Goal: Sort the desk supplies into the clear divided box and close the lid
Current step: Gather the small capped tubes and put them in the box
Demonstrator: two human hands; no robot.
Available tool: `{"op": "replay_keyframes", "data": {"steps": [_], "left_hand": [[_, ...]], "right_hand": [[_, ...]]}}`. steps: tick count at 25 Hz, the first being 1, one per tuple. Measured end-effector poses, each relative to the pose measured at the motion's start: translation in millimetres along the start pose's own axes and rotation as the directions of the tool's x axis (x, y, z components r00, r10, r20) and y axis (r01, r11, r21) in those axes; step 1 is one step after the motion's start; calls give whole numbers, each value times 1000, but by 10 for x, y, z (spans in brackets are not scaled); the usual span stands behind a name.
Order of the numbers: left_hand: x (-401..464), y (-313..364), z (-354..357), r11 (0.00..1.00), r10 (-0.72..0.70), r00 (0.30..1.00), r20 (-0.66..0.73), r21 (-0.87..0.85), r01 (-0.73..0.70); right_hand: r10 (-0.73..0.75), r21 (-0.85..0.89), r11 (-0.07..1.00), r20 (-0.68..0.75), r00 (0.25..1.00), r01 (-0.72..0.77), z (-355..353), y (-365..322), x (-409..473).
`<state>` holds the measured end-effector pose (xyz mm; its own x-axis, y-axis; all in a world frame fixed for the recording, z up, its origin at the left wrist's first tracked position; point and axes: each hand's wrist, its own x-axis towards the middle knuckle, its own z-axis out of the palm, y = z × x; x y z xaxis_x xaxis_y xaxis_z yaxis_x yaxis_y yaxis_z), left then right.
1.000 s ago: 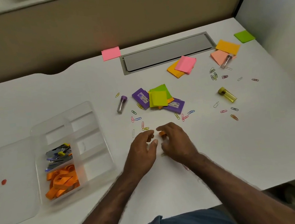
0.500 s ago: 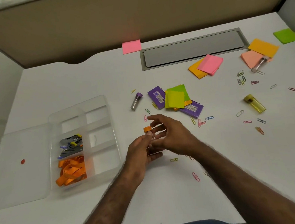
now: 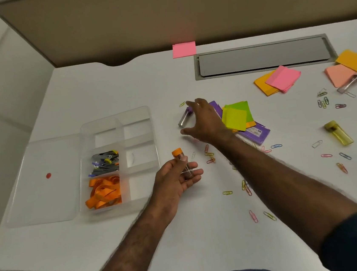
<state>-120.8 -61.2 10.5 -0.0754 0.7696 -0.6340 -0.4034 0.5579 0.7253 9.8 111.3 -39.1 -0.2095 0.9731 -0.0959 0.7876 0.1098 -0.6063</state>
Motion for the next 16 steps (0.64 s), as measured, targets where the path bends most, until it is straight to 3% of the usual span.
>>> {"op": "replay_keyframes", "data": {"steps": [2, 5, 10, 16], "left_hand": [[-26, 27, -63, 999, 30, 999, 16, 15, -30], [-85, 61, -181, 998, 60, 998, 21, 32, -60], [-147, 107, -326, 997, 72, 997, 7, 39, -73], [-179, 58, -305, 995, 75, 997, 12, 69, -76]], "right_hand": [[-5, -88, 996, 41, 999, 8, 160, -32, 51], [-65, -161, 985, -35, 997, 59, 352, -56, -33], [-119, -134, 985, -83, 989, 107, 400, -39, -455], [-78, 33, 996, -105, 991, 82, 122, -57, -1281]]}}
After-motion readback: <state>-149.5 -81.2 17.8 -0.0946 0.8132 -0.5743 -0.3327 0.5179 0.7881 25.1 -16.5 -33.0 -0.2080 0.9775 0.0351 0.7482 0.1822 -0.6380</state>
